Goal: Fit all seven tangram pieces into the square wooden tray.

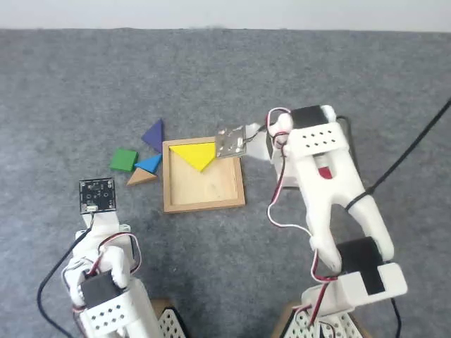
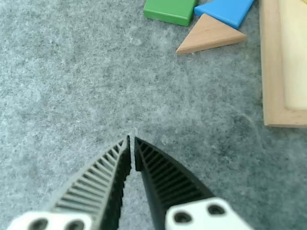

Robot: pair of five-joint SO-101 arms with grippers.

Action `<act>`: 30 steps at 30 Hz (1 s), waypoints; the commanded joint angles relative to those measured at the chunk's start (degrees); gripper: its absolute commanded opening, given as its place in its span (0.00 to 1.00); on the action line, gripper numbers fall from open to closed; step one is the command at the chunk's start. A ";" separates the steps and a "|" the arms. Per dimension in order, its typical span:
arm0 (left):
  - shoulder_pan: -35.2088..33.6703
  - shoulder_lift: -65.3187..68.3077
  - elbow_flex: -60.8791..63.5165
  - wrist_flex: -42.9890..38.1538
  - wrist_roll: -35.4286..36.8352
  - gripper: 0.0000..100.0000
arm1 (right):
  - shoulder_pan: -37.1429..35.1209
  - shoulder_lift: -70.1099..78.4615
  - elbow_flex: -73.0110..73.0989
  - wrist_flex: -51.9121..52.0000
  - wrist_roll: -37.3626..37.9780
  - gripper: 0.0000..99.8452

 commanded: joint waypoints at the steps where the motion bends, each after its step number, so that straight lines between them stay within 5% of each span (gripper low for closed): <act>1: -0.44 -1.05 -0.66 0.18 -0.09 0.01 | 3.47 -2.59 -1.14 -2.24 -13.27 0.21; 3: -0.44 -1.05 -0.66 0.18 -0.09 0.01 | 6.90 -1.19 2.02 -6.64 -12.92 0.28; 7: -0.44 -1.05 -0.66 0.18 -0.09 0.01 | 12.35 3.12 9.67 -14.55 1.76 0.45; 11: -0.44 -1.05 -0.66 0.18 -0.09 0.01 | 12.70 7.69 9.76 -15.08 2.73 0.55; 21: -0.44 -1.05 -0.66 0.18 -0.09 0.01 | 11.03 14.81 9.14 -22.90 -7.65 0.43; 30: -0.44 -1.05 -0.66 0.18 -0.09 0.01 | 11.30 18.95 3.43 -23.43 -19.96 0.23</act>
